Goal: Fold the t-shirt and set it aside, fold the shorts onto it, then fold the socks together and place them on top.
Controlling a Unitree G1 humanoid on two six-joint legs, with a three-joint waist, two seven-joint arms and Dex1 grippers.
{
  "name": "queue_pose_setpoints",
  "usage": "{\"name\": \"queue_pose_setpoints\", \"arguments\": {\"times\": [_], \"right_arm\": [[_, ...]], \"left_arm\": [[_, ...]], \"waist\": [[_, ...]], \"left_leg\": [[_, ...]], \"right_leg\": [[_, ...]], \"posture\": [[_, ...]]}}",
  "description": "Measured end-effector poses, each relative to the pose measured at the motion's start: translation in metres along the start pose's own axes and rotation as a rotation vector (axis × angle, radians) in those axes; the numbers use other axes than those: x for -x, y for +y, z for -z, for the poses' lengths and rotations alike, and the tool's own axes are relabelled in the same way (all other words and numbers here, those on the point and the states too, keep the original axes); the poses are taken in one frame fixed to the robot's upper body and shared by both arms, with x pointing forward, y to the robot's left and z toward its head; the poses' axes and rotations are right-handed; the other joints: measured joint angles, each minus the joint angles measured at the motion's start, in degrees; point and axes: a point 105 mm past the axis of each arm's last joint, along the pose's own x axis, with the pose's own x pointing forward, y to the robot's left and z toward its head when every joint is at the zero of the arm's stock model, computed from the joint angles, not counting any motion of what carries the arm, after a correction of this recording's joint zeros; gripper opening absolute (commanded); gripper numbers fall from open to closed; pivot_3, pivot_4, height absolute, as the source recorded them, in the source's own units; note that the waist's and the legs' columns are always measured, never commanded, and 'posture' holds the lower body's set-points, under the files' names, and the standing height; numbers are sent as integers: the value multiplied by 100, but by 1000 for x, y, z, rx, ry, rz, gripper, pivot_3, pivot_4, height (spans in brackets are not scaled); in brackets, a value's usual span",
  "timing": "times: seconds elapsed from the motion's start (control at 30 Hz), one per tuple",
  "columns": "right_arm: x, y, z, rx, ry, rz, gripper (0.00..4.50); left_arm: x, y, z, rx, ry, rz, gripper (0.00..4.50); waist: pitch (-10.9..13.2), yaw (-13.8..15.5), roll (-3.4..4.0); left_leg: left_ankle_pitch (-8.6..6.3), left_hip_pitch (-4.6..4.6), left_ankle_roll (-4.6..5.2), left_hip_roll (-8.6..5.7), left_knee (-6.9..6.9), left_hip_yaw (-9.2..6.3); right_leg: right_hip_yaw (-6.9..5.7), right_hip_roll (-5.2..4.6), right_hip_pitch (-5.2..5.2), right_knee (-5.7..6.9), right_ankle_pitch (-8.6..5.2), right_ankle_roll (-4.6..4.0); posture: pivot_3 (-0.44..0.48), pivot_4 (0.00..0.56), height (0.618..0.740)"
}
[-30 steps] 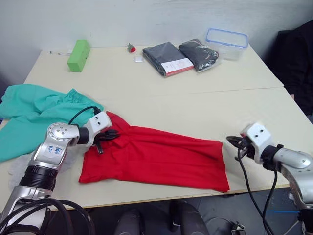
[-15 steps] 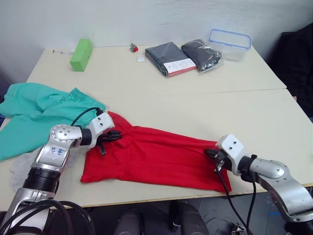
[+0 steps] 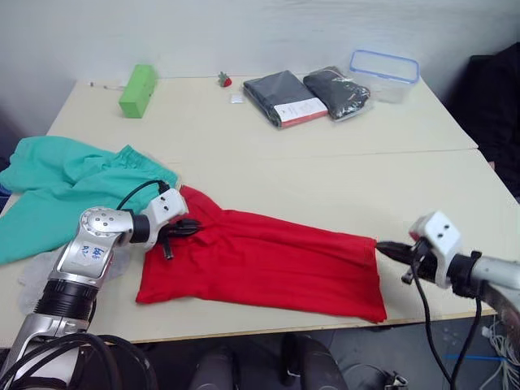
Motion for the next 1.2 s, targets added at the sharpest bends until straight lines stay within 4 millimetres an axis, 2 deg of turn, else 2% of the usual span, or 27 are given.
{"name": "queue_pose_setpoints", "arguments": {"times": [0.1, 0.2, 0.27, 0.33, 0.4, 0.53, 0.7, 0.83, 0.9, 1.0, 1.1, 1.17, 1.2], "right_arm": [[-7, -5, -19, 18, -42, -26, 0], [-24, 2, -31, 50, -54, -82, 0], [-42, 14, -28, 53, -40, -128, 0], [-58, 27, -14, 29, 3, -163, 0], [-64, 34, 0, 24, 59, -174, 0], [-57, 32, 14, 60, 102, -147, 0], [-36, 14, 26, 68, 147, -69, 0], [-26, 8, 28, 20, 140, -42, 0], [-25, 7, 22, -14, 110, -39, 0], [-24, 4, 3, -37, 46, -42, 0], [-26, 0, -12, -24, 7, -41, 0], [-31, 2, -18, -17, -15, -54, 0], [-35, 5, -20, -15, -21, -67, 0]], "left_arm": [[4, -1, -5, 6, -12, 16, 434], [6, 2, -10, -11, -15, 3, 434], [5, 5, -10, -25, -7, -7, 434], [2, 5, -9, -51, 7, -9, 434], [1, 4, -6, -66, 21, -8, 434], [2, 4, 1, -99, 29, -15, 434], [7, 7, 7, -99, 36, -38, 434], [16, 7, 9, 57, -15, -61, 434], [22, 7, 0, 100, -65, -56, 434], [31, 10, -23, 120, -151, -44, 434], [35, 31, -47, 100, -198, -99, 434], [33, 47, -52, 72, -180, -159, 434], [26, 52, -49, 60, -151, -173, 434]], "waist": [[2, -7, 1], [2, -5, 1], [2, -5, 1], [2, 7, 2], [3, 27, 4], [0, 27, 1], [-3, 23, -3], [0, -25, -2], [2, -39, -1], [2, -43, 0], [2, 3, 0], [2, 27, 1], [1, 28, 2]], "left_leg": [[1, -6, -1, -3, 1, 3], [1, -8, -1, -1, 1, 2], [1, -10, -2, -1, 0, 2], [1, -21, -2, -4, 1, 0], [4, -45, 5, -12, 7, -5], [2, -42, 10, -15, 10, -6], [3, -24, 9, -10, 9, -4], [4, -16, 0, 0, 6, 0], [5, -20, -2, 1, 6, -3], [5, -23, -2, -1, 7, -5], [5, -23, -2, -8, 7, -8], [5, -24, -1, -12, 5, -6], [5, -24, -1, -14, 5, -3]], "right_leg": [[0, 1, -9, 10, 0, -1], [0, 0, -10, 9, -1, -1], [-2, 2, -11, 15, -1, -1], [-5, 4, -18, 19, -1, -1], [-12, 8, -33, 20, 1, 1], [-17, 6, -23, 10, 5, 9], [-12, -3, -14, 10, 5, 9], [-2, -5, -16, 15, 1, 1], [-4, -5, -17, 24, 0, 1], [-6, -5, -18, 24, 1, 1], [-10, 7, -17, 20, 1, 1], [-11, 15, -17, 21, 1, 2], [-14, 18, -17, 23, 1, 2]], "posture": [[0, 150, 740], [0, 150, 740], [0, 150, 740], [0, 150, 740], [0, 150, 740], [0, 150, 740], [0, 150, 740], [0, 150, 740], [0, 150, 740], [0, 150, 740], [0, 150, 740], [0, 150, 740], [0, 150, 740]]}}
